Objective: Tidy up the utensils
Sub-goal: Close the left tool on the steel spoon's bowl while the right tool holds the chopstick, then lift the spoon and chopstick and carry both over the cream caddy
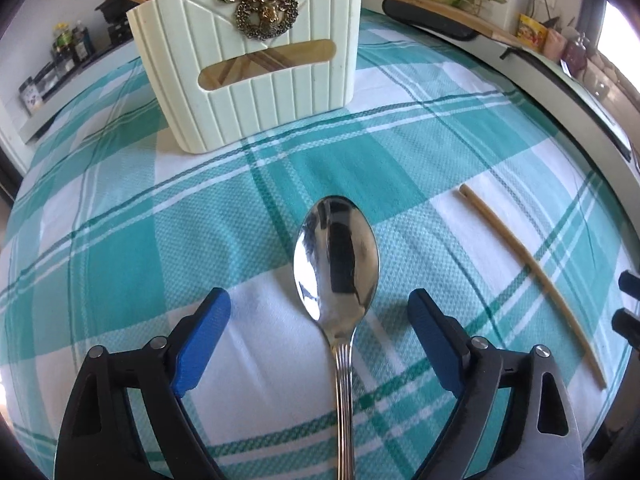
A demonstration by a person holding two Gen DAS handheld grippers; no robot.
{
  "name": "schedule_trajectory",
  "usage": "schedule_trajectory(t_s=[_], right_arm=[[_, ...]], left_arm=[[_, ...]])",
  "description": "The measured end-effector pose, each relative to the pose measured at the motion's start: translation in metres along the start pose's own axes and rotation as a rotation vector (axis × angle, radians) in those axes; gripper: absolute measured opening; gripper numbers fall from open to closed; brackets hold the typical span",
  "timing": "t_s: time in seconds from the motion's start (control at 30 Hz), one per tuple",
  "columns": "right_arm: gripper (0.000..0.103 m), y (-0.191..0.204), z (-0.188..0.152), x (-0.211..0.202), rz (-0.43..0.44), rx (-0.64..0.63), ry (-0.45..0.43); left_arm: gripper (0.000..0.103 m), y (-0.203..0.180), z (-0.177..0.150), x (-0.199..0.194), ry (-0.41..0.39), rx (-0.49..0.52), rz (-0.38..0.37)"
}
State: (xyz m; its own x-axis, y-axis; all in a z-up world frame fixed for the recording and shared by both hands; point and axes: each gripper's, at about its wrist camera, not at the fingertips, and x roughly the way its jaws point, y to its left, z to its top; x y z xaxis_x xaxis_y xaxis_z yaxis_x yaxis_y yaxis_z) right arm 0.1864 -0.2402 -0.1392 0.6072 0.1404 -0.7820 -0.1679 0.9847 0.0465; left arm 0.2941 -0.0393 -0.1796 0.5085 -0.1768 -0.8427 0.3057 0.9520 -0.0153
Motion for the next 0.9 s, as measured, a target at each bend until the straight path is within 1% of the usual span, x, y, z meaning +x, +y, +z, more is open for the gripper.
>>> schedule_trajectory(t_s=[0.07,0.1,0.13,0.17,0.2,0.23,0.3,0.43,0.53,0.73,0.8,0.83,0.87,0.9], right_arm=[[0.042,-0.002,0.001,-0.001,-0.002,0.0,0.001],[0.042,-0.003,0.002,-0.001,-0.001,-0.001,0.002],[0.042,-0.004,0.003,-0.001,-0.001,-0.002,0.002],[0.042,-0.004,0.005,-0.001,0.0,-0.003,0.002],[0.042,-0.004,0.006,0.0,0.003,-0.006,0.005],[0.042,-0.003,0.009,0.002,0.008,-0.012,0.011],[0.042,0.0,0.014,0.007,0.027,-0.028,0.031],[0.042,0.017,0.028,0.029,0.102,-0.102,0.1],[0.042,0.03,0.041,0.048,0.096,-0.17,0.129],[0.042,0.041,0.074,0.099,0.117,-0.199,0.222],[0.042,0.044,0.085,0.109,0.101,-0.206,0.21],[0.036,0.047,0.09,0.113,0.092,-0.217,0.21],[0.012,0.05,0.095,0.115,0.089,-0.238,0.211],[0.006,0.053,0.099,0.117,0.098,-0.253,0.221]], left_arm=[[0.085,0.0,0.004,0.002,-0.015,-0.004,-0.006],[0.077,0.0,0.005,0.002,-0.025,-0.006,-0.012],[0.072,0.0,0.006,0.001,-0.036,-0.006,-0.016],[0.061,0.0,0.007,0.0,-0.042,-0.002,-0.015],[0.048,0.0,0.007,-0.001,-0.047,0.0,-0.02],[0.042,0.001,0.008,-0.002,-0.049,-0.003,-0.032],[0.042,0.005,0.008,-0.003,-0.047,-0.022,-0.047],[0.042,0.013,0.003,-0.008,-0.052,-0.057,-0.041],[0.042,0.016,-0.002,-0.012,-0.054,-0.068,-0.04],[0.042,0.016,-0.004,-0.013,-0.056,-0.075,-0.04],[0.042,0.016,-0.002,-0.012,-0.058,-0.076,-0.039],[0.042,0.017,-0.001,-0.011,-0.058,-0.078,-0.04],[0.042,0.018,0.0,-0.011,-0.058,-0.082,-0.041],[0.042,0.02,0.002,-0.013,-0.063,-0.089,-0.042]])
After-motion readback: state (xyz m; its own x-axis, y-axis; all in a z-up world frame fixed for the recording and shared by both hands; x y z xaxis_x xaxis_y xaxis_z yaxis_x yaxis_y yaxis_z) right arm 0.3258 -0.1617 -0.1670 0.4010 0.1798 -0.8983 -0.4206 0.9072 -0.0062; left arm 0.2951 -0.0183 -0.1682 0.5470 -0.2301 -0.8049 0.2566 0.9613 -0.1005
